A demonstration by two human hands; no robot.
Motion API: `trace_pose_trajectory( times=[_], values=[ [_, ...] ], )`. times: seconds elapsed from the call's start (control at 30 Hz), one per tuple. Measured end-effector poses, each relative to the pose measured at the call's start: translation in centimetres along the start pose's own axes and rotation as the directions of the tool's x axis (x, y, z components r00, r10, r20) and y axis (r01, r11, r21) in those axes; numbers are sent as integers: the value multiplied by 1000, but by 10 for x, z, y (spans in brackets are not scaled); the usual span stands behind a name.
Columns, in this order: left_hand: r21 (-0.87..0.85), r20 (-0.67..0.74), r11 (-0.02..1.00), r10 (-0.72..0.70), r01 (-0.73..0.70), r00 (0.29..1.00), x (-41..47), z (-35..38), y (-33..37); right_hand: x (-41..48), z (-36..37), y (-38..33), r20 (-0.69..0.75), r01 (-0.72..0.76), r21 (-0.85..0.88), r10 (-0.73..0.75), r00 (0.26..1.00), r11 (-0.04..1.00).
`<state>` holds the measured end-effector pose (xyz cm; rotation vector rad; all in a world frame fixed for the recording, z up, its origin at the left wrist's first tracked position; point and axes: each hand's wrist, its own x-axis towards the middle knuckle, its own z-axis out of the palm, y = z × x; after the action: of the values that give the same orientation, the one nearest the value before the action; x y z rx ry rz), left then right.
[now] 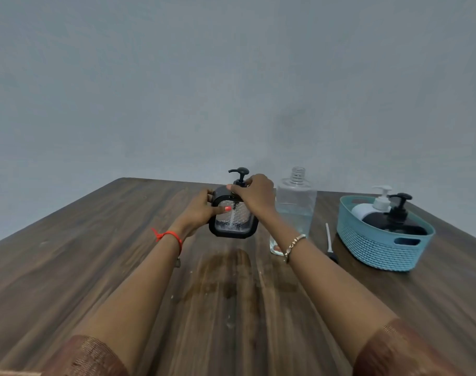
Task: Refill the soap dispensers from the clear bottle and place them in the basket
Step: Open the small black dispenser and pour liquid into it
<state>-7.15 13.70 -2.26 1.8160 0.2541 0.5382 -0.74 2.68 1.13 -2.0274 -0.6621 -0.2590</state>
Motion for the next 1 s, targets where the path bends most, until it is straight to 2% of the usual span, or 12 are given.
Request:
trace_pose_trajectory(
  times=[0.27,0.43,0.6,0.7,0.77,0.83,0.9,1.0],
  values=[
    [-13,69,1000,-1,1,998,-56,4,18,-41,-42,-11,125,136,54,-142,982,989],
    [-46,160,999,6,2,987,-77,-5,23,-56,-65,-15,240,256,107,-275,931,961],
    [-25,169,999,-15,19,986,-85,-12,29,-60,-84,-15,405,119,348,-263,876,930],
    [-18,121,1000,-21,24,992,-85,-8,33,-59,-84,-16,382,55,438,-240,893,898],
    [-7,90,1000,-16,17,996,-86,-4,35,-60,-79,-16,311,60,372,-185,932,926],
    [-7,69,1000,-9,10,998,-85,-1,35,-62,-74,-15,214,77,235,-129,968,969],
    [-14,53,1000,-5,5,999,-85,2,35,-63,-72,-15,152,76,207,-109,982,975],
    [-43,42,999,-8,10,999,-85,4,33,-62,-77,-15,222,11,303,-82,972,953]
  ],
)
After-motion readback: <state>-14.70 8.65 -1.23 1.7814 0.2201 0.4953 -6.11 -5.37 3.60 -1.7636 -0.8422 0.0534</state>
